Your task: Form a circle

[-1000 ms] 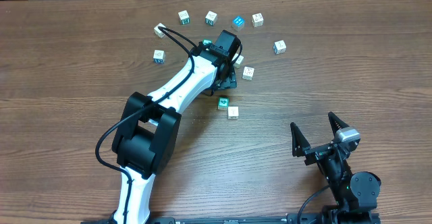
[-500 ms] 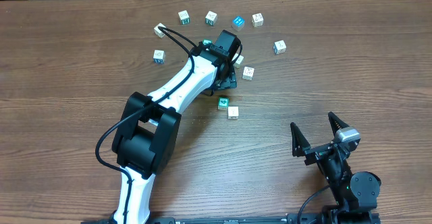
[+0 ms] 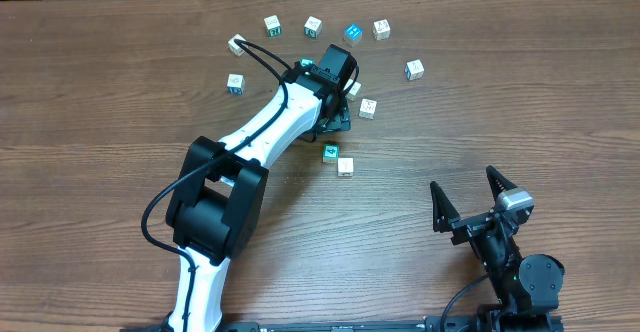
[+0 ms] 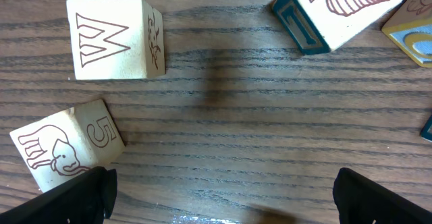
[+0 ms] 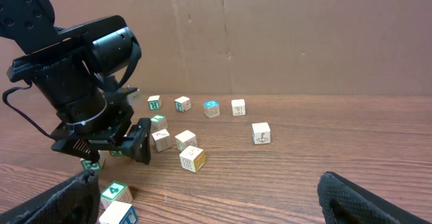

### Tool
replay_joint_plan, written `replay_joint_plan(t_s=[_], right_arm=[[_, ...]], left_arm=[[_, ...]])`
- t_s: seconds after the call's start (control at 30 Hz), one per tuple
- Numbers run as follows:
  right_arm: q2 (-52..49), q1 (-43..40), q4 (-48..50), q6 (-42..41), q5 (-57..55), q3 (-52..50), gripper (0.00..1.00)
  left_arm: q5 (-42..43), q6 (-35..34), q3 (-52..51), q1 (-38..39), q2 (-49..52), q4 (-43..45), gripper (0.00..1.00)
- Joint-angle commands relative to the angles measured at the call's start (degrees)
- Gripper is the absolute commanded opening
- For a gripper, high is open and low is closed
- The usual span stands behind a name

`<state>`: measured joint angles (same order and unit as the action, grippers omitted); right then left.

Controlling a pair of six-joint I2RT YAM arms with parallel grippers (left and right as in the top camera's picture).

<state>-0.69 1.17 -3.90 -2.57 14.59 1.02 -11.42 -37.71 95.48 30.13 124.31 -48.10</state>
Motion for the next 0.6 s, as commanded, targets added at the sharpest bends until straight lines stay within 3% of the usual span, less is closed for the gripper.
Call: replay_joint_plan(t_s=[0.0, 0.43, 0.5, 0.57], right_arm=[[0.52, -0.17, 0.35, 0.26, -0.42, -0.57, 1.0], [0.52, -0.17, 0.35, 0.28, -0.42, -0.57, 1.0], [0.52, -0.17, 0.35, 0.28, -0.42, -0.57, 1.0], [0.52, -0.17, 0.35, 0.28, -0.42, -0.57, 1.0]], left_arm=[[-0.98, 0.42, -0.52, 0.09, 0.94, 0.17, 1.0], [-2.75, 0.5, 0.0, -0.57, 0.81, 2.12, 0.98], [-2.95, 2.69, 1.57, -1.09, 0.76, 2.08, 0.87], [-2.8, 6.86, 4.24, -1.7, 0.7, 1.33, 0.59]])
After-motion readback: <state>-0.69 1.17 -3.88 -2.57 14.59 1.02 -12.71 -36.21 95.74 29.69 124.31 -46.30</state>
